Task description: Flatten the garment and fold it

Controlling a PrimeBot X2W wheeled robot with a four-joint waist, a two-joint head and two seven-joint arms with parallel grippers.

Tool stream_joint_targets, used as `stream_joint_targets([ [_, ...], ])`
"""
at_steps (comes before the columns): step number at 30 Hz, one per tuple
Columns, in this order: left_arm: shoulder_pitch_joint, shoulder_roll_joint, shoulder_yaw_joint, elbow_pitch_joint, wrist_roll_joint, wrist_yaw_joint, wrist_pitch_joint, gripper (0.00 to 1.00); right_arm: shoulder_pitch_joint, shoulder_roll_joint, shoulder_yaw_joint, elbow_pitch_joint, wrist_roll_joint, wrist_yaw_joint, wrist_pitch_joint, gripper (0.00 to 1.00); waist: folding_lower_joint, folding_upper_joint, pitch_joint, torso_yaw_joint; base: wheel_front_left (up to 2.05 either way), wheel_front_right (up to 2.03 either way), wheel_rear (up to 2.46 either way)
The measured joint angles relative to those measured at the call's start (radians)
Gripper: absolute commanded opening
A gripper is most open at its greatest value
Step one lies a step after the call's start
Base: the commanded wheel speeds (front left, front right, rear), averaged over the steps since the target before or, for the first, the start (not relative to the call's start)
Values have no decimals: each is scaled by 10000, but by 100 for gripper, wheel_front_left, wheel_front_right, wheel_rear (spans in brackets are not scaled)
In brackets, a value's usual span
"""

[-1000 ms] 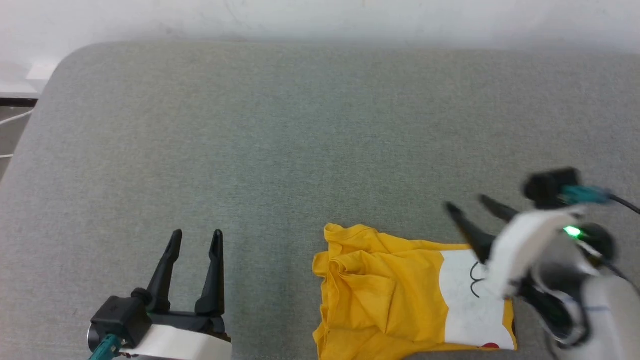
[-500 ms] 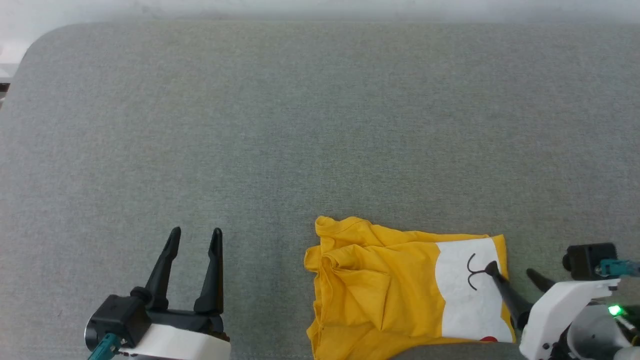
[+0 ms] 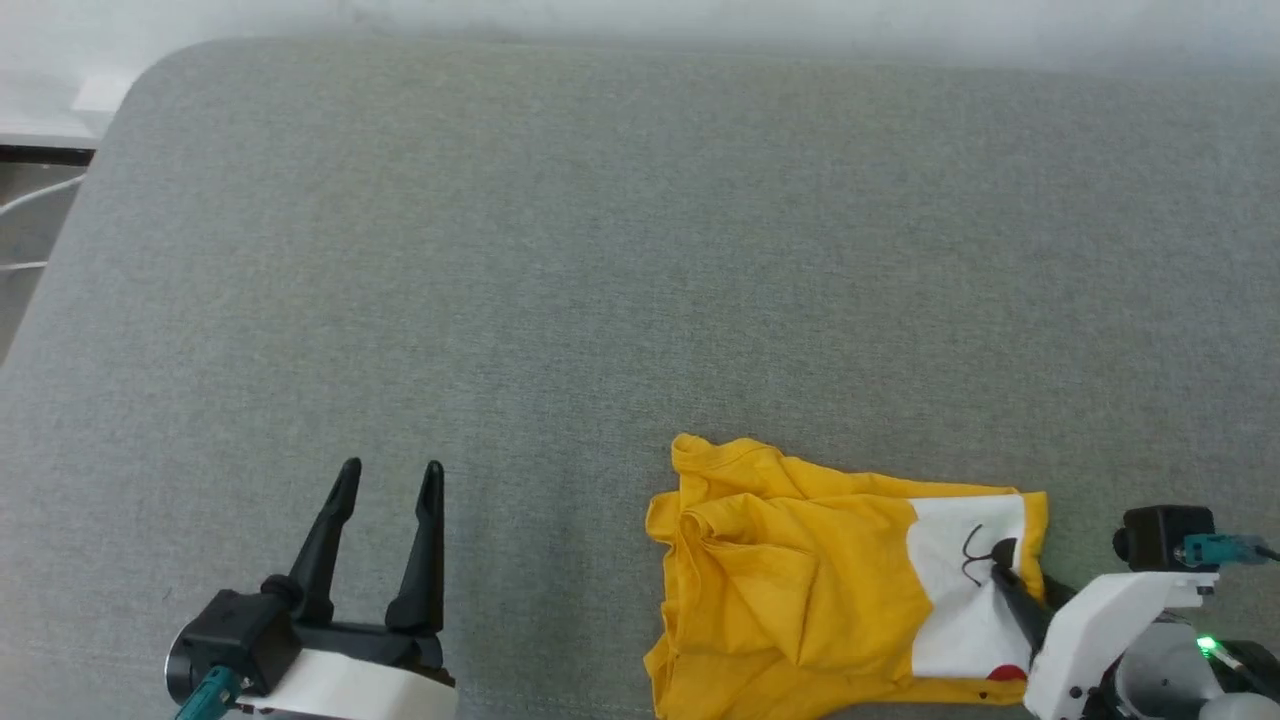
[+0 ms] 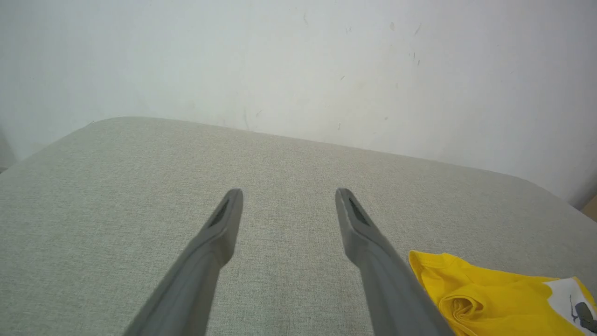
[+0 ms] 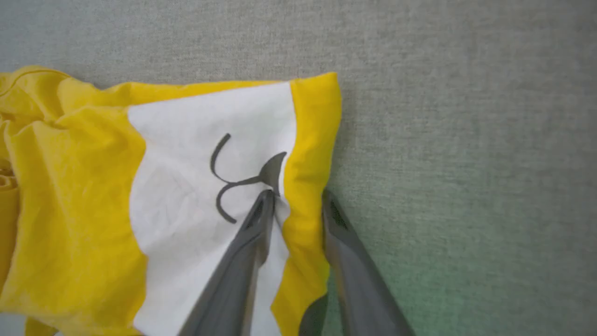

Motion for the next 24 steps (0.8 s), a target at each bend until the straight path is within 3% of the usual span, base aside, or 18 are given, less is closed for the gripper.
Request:
stream_joint_targets([
  [10, 38, -17, 38, 35, 2, 0, -2, 100, -78, 161, 293, 167, 21, -2, 21, 0, 0, 0, -511, -129, 0, 0, 0],
  [17, 226, -69, -52, 21, 107, 13, -2, 100, -288, 127, 917, 69, 27, -2, 33, 0, 0, 0, -810, -602, 0, 0, 0],
  [24, 264, -84, -109, -104, 184, 29, -2, 100, -1701, -322, 1939, 155, -31, -2, 153, 0, 0, 0, -1000, -1291, 0, 0, 0],
])
